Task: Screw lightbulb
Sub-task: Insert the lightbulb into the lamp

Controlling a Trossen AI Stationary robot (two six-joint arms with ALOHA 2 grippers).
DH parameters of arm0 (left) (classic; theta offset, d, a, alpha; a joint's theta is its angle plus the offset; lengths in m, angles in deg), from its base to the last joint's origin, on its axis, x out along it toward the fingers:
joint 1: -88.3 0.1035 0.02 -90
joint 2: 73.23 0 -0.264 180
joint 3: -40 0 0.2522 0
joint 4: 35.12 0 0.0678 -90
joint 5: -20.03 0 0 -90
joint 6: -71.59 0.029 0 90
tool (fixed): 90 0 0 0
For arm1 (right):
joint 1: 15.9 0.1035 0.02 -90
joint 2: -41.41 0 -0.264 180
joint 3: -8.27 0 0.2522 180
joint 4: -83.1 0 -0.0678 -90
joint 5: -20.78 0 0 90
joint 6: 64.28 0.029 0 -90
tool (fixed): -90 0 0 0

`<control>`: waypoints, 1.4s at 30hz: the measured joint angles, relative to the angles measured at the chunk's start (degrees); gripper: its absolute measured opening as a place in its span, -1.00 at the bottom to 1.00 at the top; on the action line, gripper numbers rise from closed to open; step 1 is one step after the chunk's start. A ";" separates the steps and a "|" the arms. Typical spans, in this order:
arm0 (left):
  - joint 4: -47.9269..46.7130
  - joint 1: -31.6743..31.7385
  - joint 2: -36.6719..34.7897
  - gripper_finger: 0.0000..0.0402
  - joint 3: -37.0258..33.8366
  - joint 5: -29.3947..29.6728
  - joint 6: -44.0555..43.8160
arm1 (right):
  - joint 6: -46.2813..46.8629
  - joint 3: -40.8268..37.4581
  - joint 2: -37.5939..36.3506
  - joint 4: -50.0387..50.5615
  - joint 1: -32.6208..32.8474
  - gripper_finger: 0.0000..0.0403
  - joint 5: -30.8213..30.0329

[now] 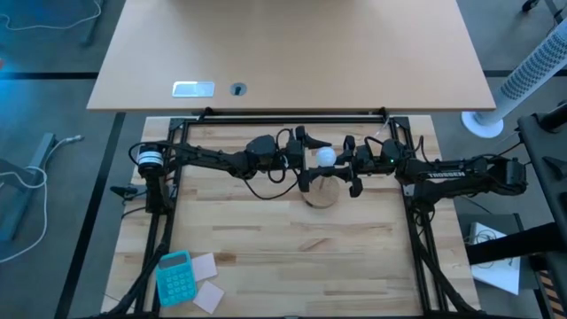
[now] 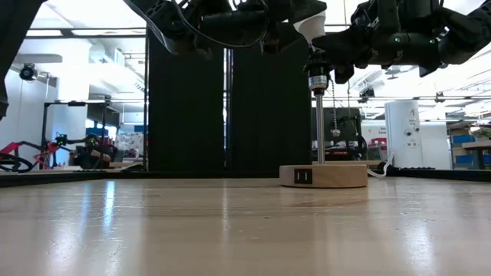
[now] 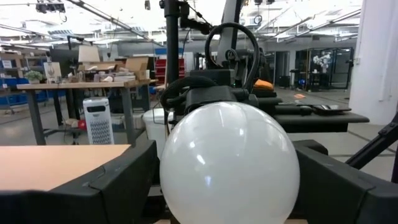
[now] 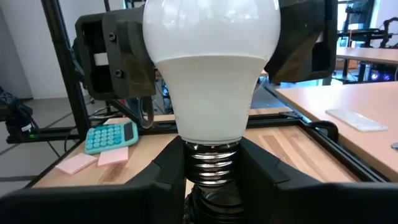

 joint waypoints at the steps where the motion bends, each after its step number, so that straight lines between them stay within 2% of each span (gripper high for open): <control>1: 0.00 0.00 0.00 0.61 0.00 -0.02 0.00 | 0.00 0.00 0.00 0.00 0.01 -0.50 0.02; 9: 0.87 0.00 0.00 0.46 0.00 -0.26 -0.44 | 0.11 0.00 0.00 0.00 0.00 -0.52 0.02; 14: 1.03 0.00 0.00 0.39 0.00 -0.28 -0.44 | 0.55 0.00 0.00 0.01 0.02 -0.46 0.02; 25: 0.97 0.00 0.00 0.36 0.00 -0.28 -0.44 | 0.75 0.00 0.00 0.02 0.04 -0.45 0.17; 29: 0.86 0.00 0.00 0.36 0.00 -0.29 -0.43 | 1.46 0.00 -0.08 0.02 0.04 -0.31 0.15; 34: 0.79 0.02 0.00 0.36 0.00 -0.28 -0.42 | 3.60 0.00 -1.74 1.20 0.04 -0.04 0.31; 42: -0.84 0.02 -0.02 0.36 1.14 -0.28 0.10 | 2.16 0.20 -7.81 11.93 0.02 0.43 0.02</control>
